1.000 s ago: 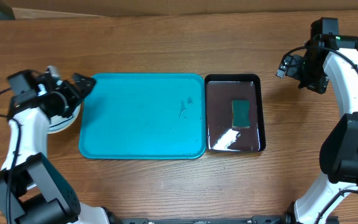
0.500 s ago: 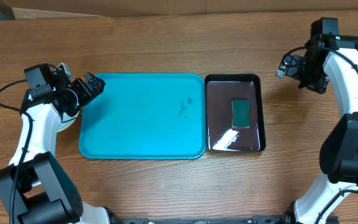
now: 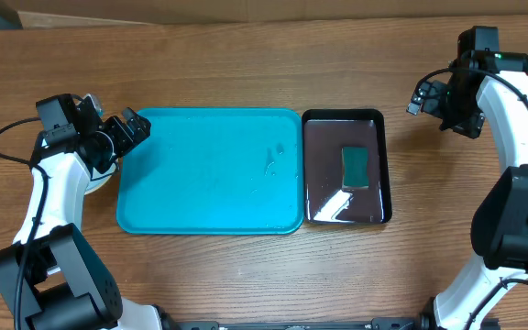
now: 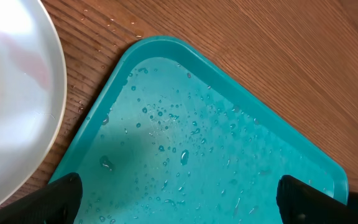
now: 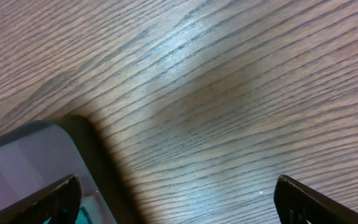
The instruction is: Clean dirty plates on tray and stack at the side
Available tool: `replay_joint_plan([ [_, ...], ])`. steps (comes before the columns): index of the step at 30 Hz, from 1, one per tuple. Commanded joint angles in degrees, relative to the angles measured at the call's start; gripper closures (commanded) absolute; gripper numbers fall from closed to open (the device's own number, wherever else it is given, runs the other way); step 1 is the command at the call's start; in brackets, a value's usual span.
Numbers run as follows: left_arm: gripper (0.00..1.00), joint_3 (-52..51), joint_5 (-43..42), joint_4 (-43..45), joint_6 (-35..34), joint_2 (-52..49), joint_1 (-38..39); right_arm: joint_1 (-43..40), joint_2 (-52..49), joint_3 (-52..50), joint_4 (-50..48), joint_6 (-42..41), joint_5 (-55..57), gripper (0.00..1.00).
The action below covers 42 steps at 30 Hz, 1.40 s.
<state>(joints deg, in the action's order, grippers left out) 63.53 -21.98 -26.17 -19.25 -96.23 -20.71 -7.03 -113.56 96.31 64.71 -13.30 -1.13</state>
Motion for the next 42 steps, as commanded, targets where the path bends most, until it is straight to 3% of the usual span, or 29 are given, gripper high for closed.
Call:
replay_joint_plan([
  [1,0.0,1.14,1.27,-0.17,1.27,1.18,0.13,0.98,-0.76,0.83,-0.15,0.02,0.0,0.0],
  [7,0.0,1.14,1.25,-0.2,1.27,1.18,0.11,7.61,4.74,0.83,-0.13,0.02,0.0,0.0],
  [18,0.0,1.14,1.27,-0.2,1.27,1.18,0.11,32.5,23.43,0.83,-0.11,0.15,0.15,0.0],
  [22,0.0,1.14,1.27,-0.2,1.27,1.18,0.11,36.57,31.34,0.83,-0.44,1.81,4.94,0.0],
  [27,0.0,1.14,1.27,-0.2,1.27,1.18,0.11,34.45,40.37,0.83,-3.28,1.84,6.6,0.0],
  [34,0.0,1.14,1.27,-0.2,1.27,1.18,0.11,25.44,55.06,-2.49,-10.34,2.89,6.62,0.0],
  [39,0.0,1.14,1.27,-0.2,1.27,1.18,0.11,23.56,69.4,-13.73,-19.63,9.01,6.64,0.0],
  [42,0.0,1.14,1.25,-0.2,1.27,1.18,0.11,22.6,81.99,-29.07,-30.82,10.58,6.64,0.0],
])
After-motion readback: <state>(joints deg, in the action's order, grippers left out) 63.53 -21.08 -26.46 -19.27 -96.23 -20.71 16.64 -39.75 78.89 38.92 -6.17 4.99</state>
